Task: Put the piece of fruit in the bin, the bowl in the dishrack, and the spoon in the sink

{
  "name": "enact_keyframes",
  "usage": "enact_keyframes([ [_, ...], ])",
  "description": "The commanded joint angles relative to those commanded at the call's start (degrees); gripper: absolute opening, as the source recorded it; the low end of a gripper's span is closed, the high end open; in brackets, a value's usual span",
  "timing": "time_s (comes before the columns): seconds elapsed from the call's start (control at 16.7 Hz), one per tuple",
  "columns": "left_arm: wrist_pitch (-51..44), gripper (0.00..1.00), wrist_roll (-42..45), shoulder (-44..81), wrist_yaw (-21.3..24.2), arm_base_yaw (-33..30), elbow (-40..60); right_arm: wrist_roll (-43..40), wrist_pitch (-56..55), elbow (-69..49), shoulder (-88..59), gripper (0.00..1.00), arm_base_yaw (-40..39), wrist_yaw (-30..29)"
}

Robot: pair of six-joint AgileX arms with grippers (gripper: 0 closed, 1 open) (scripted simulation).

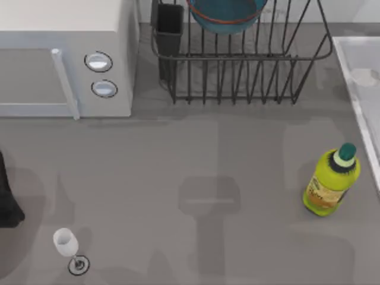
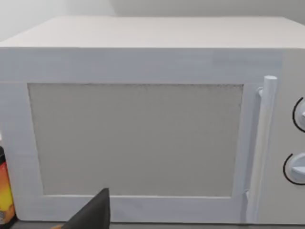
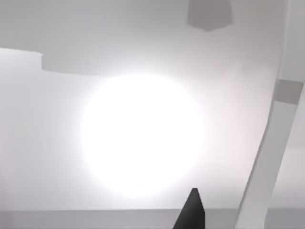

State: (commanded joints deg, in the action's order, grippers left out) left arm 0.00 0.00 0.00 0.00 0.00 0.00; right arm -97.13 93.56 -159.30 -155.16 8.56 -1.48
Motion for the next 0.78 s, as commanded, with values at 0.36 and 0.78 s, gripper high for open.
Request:
enact_keyframes([
  [0.36, 0.0, 1.0, 0.0, 0.0, 0.0, 0.0, 0.0, 0.17, -11.24, 17.4, 4.77, 0.0, 0.04, 0.05],
  [0.78, 0.0, 1.0, 0.0, 0.0, 0.0, 0.0, 0.0, 0.17, -12.85, 19.1, 5.59, 0.08, 0.06, 0.08],
])
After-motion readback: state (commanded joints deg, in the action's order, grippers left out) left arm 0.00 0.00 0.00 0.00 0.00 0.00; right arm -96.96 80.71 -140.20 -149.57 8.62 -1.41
